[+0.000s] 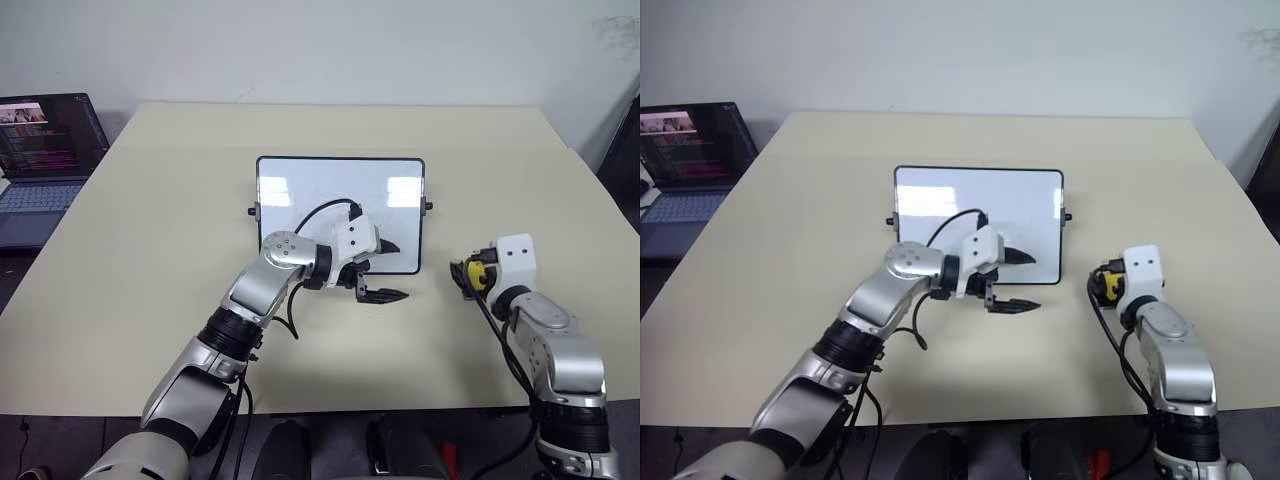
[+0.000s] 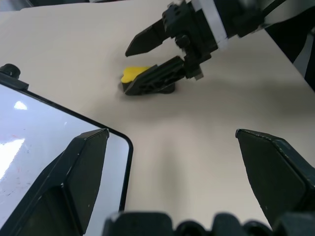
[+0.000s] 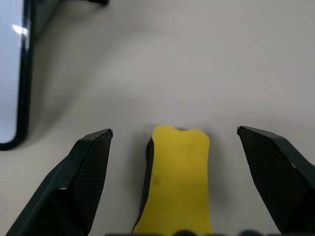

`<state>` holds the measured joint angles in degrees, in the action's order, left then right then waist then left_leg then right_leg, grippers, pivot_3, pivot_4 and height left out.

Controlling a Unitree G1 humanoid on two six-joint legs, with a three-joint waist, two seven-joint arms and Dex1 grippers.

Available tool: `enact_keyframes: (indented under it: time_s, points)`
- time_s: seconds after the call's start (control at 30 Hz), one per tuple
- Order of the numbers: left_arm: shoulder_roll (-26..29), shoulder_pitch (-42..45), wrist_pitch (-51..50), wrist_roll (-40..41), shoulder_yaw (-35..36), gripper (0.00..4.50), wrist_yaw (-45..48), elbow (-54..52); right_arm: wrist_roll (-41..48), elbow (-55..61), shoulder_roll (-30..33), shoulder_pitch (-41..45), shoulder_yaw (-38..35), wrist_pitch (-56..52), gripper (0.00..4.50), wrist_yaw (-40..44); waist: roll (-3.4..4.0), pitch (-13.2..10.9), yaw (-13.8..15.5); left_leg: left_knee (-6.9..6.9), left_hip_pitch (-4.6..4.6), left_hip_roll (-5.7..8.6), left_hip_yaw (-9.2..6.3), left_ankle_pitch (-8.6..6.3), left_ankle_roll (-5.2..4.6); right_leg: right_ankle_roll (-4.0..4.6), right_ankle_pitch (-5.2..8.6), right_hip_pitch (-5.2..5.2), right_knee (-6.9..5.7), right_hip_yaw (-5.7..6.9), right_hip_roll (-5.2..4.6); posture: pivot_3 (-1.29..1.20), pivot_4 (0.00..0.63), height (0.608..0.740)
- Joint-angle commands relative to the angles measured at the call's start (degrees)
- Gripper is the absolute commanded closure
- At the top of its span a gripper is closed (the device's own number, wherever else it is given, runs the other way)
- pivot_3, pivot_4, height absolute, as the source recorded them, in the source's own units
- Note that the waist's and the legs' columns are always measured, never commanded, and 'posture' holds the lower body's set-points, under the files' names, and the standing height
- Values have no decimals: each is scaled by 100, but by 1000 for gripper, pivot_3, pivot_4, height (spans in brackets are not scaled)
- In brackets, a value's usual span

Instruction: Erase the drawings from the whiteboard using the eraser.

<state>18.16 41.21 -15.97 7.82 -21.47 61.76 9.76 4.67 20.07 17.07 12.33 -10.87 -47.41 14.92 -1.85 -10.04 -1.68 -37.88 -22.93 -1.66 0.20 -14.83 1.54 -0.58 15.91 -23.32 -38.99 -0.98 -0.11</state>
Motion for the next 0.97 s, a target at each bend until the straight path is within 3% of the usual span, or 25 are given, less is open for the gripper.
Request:
enact_keyframes:
  time_s: [0.03, 0.2, 0.4, 0.6, 0.73, 0.97]
  points:
    - [19, 2, -31, -1, 104, 0, -109, -349, 369, 854, 94, -69, -350, -126, 42, 105, 0, 0, 4, 0, 0, -1, -1, 0, 0, 0, 0, 0, 0, 0, 0, 0, 150, 740]
    - [378, -611, -775, 627, 961, 0, -430, -1199, 737, 2173, 84, -744, -694, -85, 42, 165, 2, 1, -22, 5, 1, -14, -6, -2, 0, -5, 5, 0, 0, 0, 0, 0, 150, 740]
    - [867, -2238, -1674, 1134, 2247, 0, -1409, -2753, 1082, 2708, -427, -2569, -689, 1694, 42, 627, 10, 5, -10, 8, 7, -27, -8, -6, 5, -10, 14, 4, 0, 2, -22, 0, 150, 740]
    - [158, -3456, -1753, 1019, 3123, 0, -3086, -3780, 1132, 1796, -470, -2760, -1173, 2852, 42, 664, 2, 10, 9, -10, 29, -2, 6, -4, 5, -45, 16, 33, 2, -2, -61, 0, 150, 740]
    - [-363, -4283, -770, 289, 3452, 0, -4201, -3567, 1088, 1410, -518, -2828, -1299, 3340, 42, 492, 2, 8, 22, 1, 102, -1, 5, -5, 5, -36, 26, 100, 7, -2, -63, 0, 150, 740]
    - [-702, -4707, -226, -211, 3673, 0, -5229, -3039, 1185, 1557, -568, -3324, -1308, 3321, 42, 261, 5, 11, 59, 7, 103, -4, -1, -6, 6, -26, 34, 101, 6, 4, -60, 0, 150, 740]
